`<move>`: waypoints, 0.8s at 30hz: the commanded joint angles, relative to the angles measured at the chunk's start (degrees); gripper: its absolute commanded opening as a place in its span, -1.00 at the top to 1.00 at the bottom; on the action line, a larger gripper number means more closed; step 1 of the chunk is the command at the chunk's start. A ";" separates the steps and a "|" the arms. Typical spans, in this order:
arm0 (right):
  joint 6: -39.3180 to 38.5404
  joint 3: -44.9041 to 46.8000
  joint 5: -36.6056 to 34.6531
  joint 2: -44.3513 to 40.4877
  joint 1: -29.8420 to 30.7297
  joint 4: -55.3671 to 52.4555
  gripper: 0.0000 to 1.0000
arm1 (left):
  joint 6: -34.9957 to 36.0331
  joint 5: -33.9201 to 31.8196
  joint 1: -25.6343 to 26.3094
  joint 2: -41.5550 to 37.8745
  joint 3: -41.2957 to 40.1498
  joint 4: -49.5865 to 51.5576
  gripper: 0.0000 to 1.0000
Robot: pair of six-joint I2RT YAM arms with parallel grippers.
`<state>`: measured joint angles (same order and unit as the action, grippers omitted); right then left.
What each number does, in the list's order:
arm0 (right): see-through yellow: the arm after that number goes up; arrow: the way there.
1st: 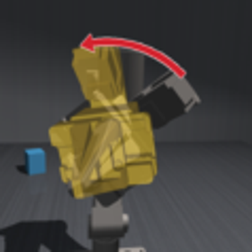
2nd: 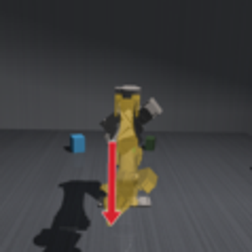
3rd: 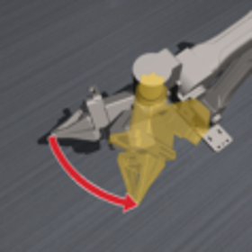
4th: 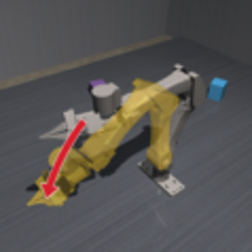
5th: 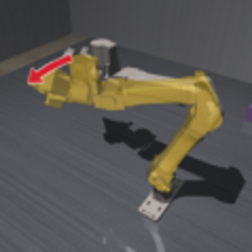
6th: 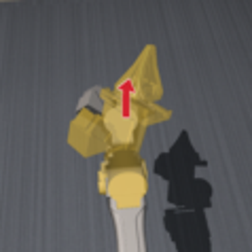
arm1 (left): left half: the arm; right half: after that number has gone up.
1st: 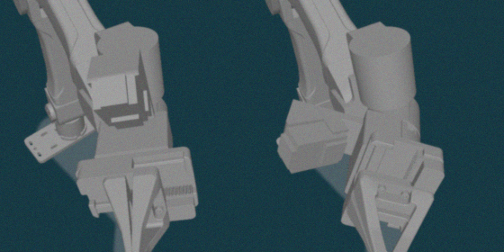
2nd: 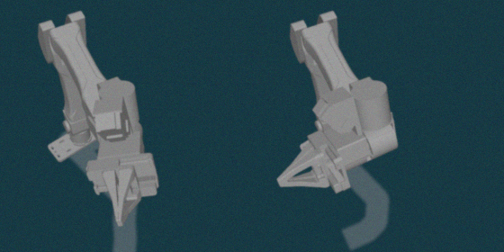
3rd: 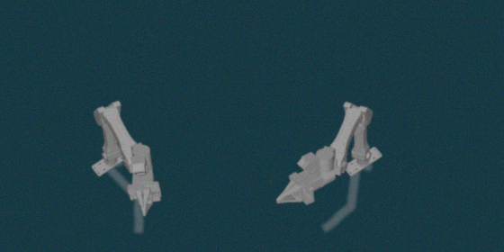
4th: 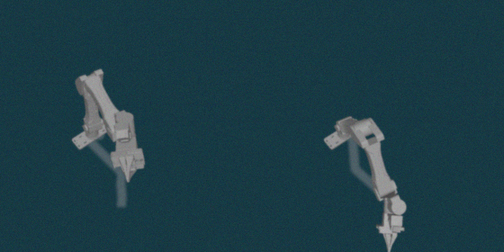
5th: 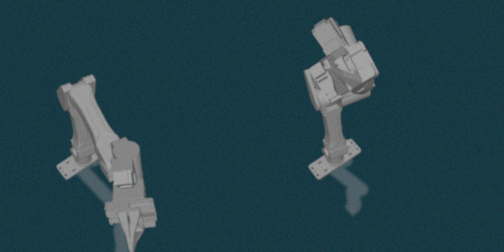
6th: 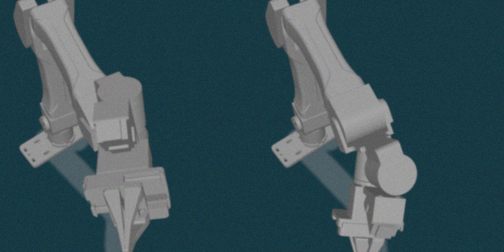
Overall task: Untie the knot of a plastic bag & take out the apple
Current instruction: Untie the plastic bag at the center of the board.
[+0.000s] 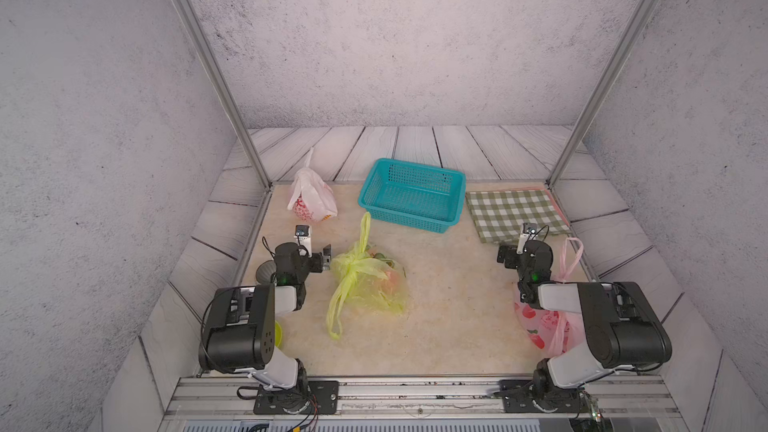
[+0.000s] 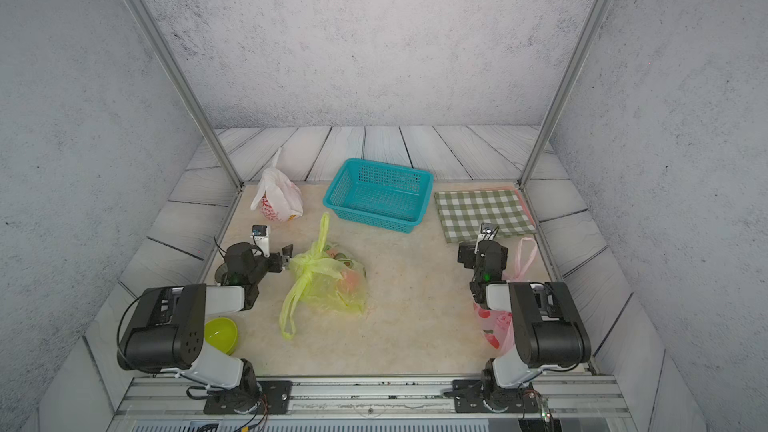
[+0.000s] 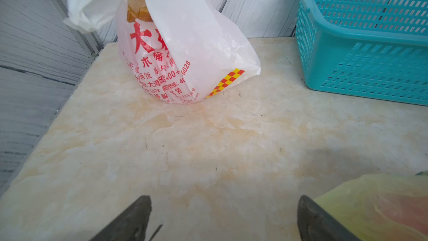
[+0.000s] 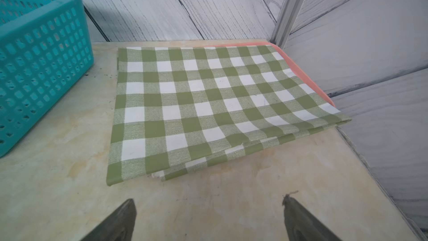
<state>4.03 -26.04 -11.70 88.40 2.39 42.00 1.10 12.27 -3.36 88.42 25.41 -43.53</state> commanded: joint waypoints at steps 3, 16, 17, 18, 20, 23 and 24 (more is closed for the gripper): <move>0.19 0.02 -0.12 -0.64 -0.22 -0.16 -0.98 | 0.38 0.39 0.02 -0.94 0.41 -0.90 -0.98; 0.20 -0.13 -0.07 -0.53 -0.33 -0.24 -0.98 | 0.22 0.47 -0.07 -0.88 0.48 -0.82 -0.97; 0.26 -0.13 -0.07 -0.52 -0.33 -0.21 -0.97 | 0.26 0.47 -0.07 -0.88 0.48 -0.84 -0.97; 0.22 -0.15 -0.07 -0.51 -0.37 -0.29 -0.97 | 0.22 0.47 -0.07 -0.91 0.50 -0.69 -0.98; 0.18 -0.11 -0.07 -0.55 -0.35 -0.27 -0.98 | 0.18 0.45 -0.03 -0.88 0.50 -0.68 -0.97; 0.18 -0.24 -0.07 -0.51 -0.34 -0.39 -0.98 | 0.19 0.47 -0.07 -0.80 0.68 -0.60 -0.97; 0.15 -0.33 -0.07 -0.37 -0.29 -0.59 -0.97 | 0.26 0.47 -0.09 -0.77 0.69 -0.57 -0.97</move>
<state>4.03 -26.04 -11.70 88.40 2.37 41.95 1.10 12.27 -3.36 88.42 25.41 -43.53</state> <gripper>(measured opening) 0.988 0.987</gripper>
